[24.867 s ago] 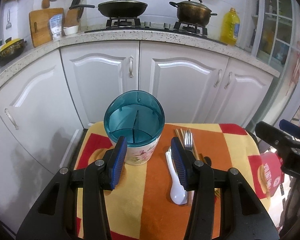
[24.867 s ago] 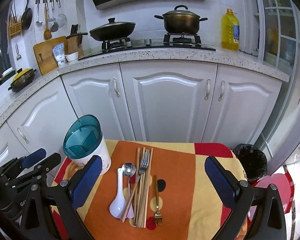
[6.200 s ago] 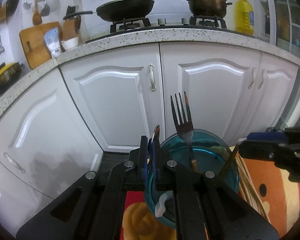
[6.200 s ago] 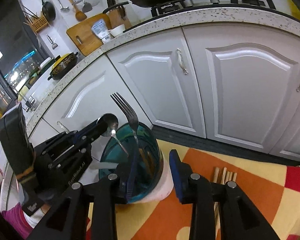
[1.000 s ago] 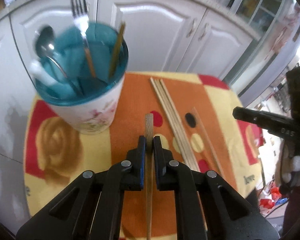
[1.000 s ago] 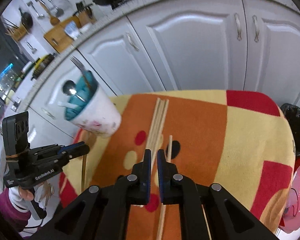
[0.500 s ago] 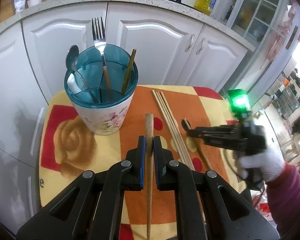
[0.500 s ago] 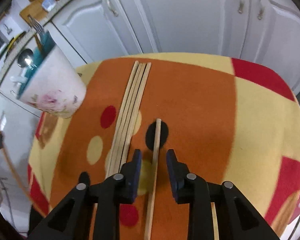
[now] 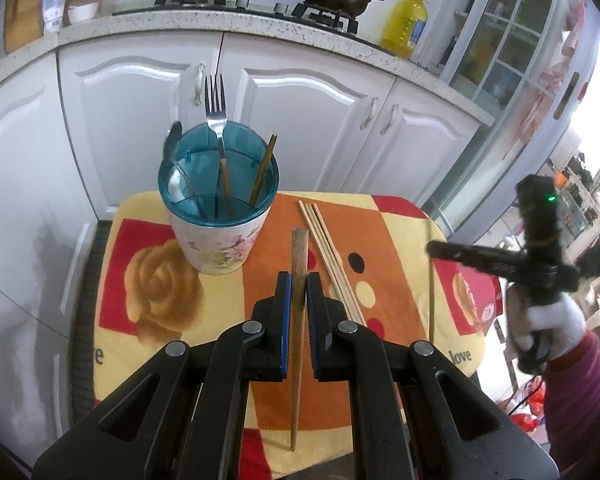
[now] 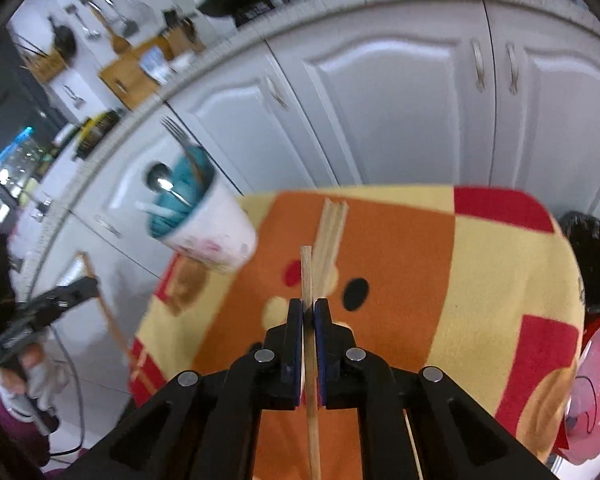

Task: Organize utensils
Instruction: 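Lower the held chopsticks into the floral cup with both tools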

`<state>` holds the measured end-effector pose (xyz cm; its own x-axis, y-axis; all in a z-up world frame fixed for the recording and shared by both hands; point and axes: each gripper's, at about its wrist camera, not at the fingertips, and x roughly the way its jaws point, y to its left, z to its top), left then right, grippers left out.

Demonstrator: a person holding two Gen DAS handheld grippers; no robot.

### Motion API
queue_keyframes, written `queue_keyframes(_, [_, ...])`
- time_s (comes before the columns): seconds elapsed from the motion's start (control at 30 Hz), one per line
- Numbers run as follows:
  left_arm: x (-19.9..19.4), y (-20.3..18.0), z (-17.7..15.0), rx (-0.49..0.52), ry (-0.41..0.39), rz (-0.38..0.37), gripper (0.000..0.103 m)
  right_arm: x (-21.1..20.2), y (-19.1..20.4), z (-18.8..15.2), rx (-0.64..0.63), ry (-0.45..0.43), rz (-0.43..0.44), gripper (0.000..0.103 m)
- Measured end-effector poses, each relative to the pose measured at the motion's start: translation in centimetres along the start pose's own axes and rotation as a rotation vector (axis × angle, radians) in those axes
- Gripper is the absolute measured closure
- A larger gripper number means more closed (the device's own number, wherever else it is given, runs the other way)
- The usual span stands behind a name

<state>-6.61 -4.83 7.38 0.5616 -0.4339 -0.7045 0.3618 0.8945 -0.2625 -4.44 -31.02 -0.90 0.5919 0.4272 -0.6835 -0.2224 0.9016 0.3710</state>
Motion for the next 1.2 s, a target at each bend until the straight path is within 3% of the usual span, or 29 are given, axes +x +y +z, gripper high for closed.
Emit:
queue_keyframes(0.37, [-4.6,1.0,1.9,-0.011,-0.107,0.005,0.097,-4.0,5.8,4.2,-0.101,-0.135,0.074,0.098])
queue_keyframes(0.6, [-8.1,2.5,5.9,-0.037,-0.207,0.008,0.097,-4.9,9.9,9.0,-0.2,-0.195,0.083,0.098])
queue_keyframes(0.8, [-10.2,2.7,10.0,0.006,-0.296,0.038,0.097,-5.7,13.5,12.9,-0.295,-0.234,0.086,0.098])
queue_keyframes(0.97, [-9.3,3.4,13.2,0.011,-0.326,0.09,0.097,-5.5,15.1,15.2,-0.312,-0.269,0.1,0.098])
queue_keyframes(1.2, [-4.8,4.6,15.7,0.036,-0.324,0.207,0.097,-2.0,16.2,17.3,-0.326,-0.279,0.054,0.098])
